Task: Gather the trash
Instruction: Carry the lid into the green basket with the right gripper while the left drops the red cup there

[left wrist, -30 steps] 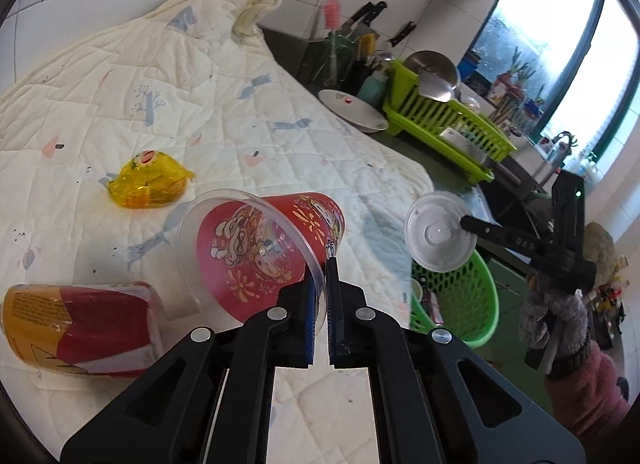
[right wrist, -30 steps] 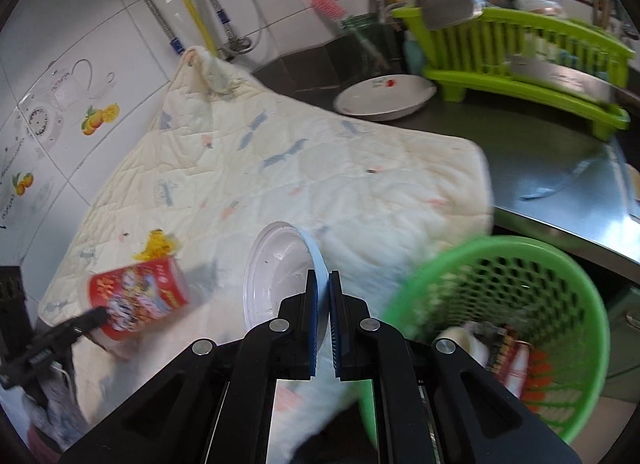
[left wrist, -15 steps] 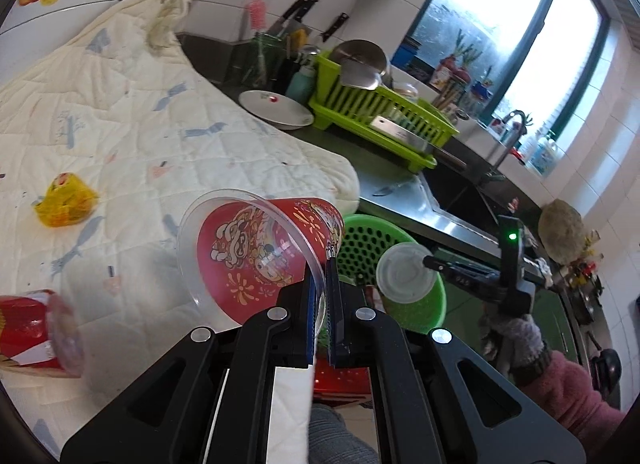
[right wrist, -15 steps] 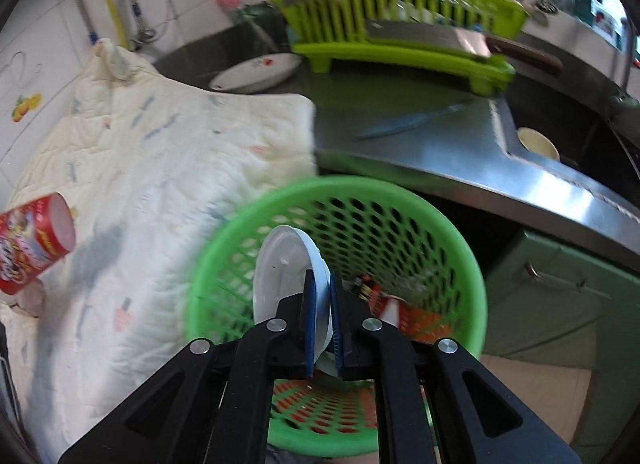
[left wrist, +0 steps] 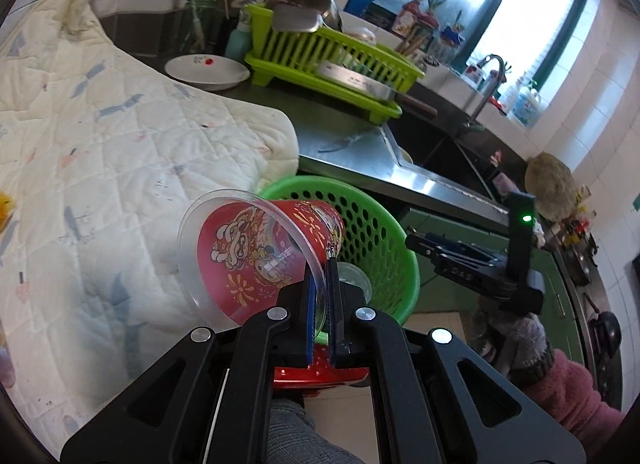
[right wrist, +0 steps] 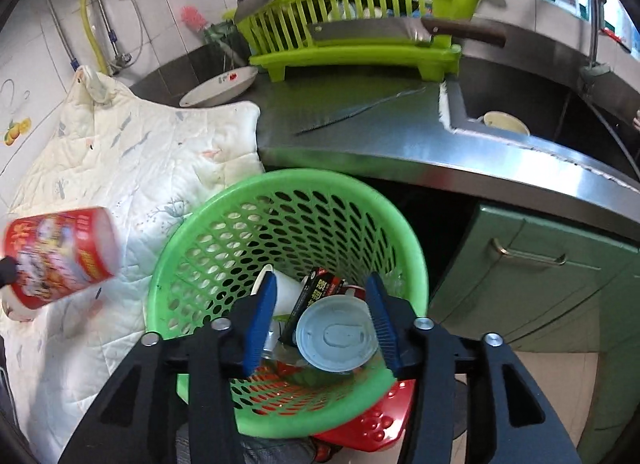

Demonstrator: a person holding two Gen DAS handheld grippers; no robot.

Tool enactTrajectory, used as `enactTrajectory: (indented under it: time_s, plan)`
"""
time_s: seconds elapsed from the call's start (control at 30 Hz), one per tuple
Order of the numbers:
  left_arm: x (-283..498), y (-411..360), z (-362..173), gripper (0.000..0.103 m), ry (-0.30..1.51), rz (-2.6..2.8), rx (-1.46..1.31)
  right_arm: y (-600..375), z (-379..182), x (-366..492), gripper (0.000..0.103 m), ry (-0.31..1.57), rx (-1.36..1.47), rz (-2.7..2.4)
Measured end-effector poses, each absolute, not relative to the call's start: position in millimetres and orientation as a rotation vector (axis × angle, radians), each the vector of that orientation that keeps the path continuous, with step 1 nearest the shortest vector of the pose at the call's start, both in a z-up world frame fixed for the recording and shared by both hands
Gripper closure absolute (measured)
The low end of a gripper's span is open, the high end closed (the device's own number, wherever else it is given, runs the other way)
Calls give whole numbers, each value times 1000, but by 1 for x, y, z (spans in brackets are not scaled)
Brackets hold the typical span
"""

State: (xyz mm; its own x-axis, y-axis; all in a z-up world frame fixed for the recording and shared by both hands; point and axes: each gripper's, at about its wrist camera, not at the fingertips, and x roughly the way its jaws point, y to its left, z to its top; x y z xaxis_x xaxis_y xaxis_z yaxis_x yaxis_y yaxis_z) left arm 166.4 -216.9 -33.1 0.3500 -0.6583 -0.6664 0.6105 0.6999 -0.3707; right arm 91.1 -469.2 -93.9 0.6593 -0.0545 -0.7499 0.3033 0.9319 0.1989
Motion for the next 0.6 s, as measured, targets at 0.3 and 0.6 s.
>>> enactTrajectory:
  time_s: [0.3, 0.6]
  plan:
    - [166, -281, -65, 100, 961, -870, 17, -471, -77, 58, 33, 761, 307, -185]
    - [172, -313, -103, 98, 1082, -882, 45, -481, -79, 40, 29, 748, 324, -196]
